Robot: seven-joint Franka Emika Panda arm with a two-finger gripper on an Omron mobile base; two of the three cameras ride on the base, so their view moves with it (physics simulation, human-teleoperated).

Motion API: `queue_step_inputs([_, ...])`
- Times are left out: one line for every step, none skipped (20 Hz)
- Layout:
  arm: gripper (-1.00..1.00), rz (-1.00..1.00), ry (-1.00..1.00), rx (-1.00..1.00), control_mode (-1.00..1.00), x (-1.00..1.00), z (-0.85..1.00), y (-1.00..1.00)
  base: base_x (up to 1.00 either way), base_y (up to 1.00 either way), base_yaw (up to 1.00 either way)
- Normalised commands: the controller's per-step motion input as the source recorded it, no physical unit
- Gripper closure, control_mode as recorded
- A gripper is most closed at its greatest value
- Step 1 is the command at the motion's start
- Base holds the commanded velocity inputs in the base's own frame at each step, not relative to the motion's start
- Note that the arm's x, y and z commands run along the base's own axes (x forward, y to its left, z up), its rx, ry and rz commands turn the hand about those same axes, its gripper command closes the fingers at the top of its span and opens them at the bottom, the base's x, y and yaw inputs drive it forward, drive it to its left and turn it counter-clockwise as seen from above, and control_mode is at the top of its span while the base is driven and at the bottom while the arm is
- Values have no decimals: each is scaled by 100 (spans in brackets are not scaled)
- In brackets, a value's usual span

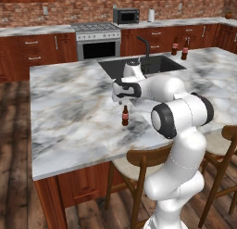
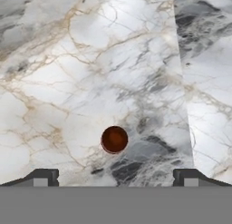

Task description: Place the large bottle from the dining counter next to the other large bottle outside the sink, and place the small bottle from the dining counter next to the other small bottle inside the sink.

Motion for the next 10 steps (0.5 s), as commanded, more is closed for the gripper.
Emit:
queue_step_inputs([-100, 0, 0, 0, -100, -5, -6, 15, 0, 0, 0])
queue_step_inputs([-100, 0, 0, 0, -100, 0, 0, 11, 0, 0, 0])
queue_step_inputs([-100, 0, 0, 0, -100, 0, 0, 2, 0, 0, 0])
queue_step_inputs([-100, 0, 0, 0, -100, 4, 0, 0, 0, 0, 0])
queue_step_inputs([-100, 0, 0, 0, -100, 16, 0, 0, 0, 0, 0])
queue_step_inputs([-100, 0, 0, 0, -100, 21, 0, 0, 0, 0, 0])
queue_step_inputs([-100, 0, 0, 0, -100, 19, 0, 0, 0, 0, 0])
queue_step_inputs([-100, 0, 0, 0, -100, 14, 0, 0, 0, 0, 0])
queue_step_inputs([-100, 0, 0, 0, -100, 13, 0, 0, 0, 0, 0])
queue_step_inputs([-100, 0, 0, 0, -100, 9, 0, 0, 0, 0, 0])
